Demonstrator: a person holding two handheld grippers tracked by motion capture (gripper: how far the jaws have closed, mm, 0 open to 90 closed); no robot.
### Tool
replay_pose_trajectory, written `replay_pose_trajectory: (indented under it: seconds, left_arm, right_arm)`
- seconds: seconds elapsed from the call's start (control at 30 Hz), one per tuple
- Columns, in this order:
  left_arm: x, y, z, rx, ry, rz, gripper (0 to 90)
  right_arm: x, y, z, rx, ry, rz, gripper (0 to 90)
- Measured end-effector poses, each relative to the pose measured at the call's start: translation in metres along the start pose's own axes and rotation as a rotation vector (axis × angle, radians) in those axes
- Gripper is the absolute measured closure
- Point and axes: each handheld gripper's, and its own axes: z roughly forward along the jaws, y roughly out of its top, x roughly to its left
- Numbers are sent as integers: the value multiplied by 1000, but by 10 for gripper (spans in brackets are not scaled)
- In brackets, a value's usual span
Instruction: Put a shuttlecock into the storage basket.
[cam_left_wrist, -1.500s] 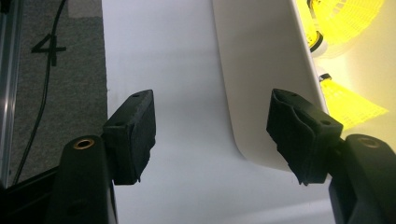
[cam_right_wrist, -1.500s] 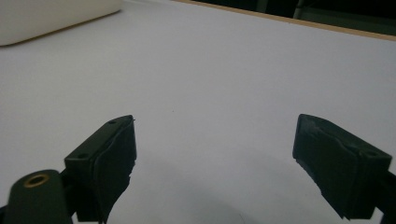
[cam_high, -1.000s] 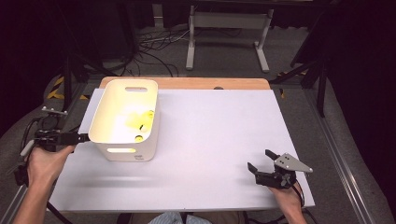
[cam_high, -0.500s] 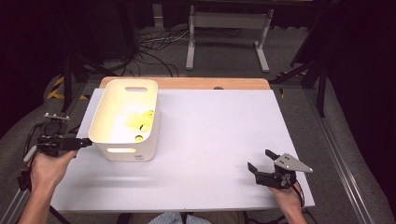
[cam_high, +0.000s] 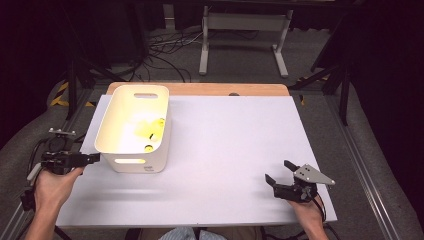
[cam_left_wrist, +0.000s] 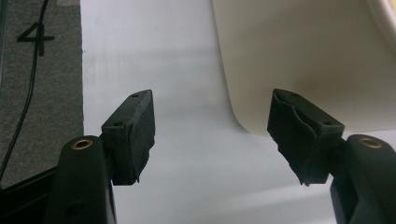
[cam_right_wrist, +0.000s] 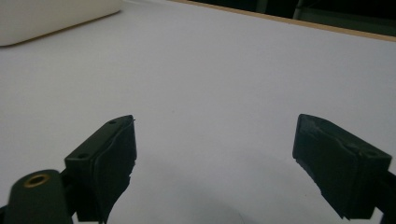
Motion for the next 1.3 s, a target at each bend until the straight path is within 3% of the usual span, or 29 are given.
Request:
replay_pose_trajectory:
  seconds: [1.3]
  left_arm:
    - [-11,-25,9,-15,-34,16,326]
  right_arm:
    - [1,0,0,-3,1,-3,140]
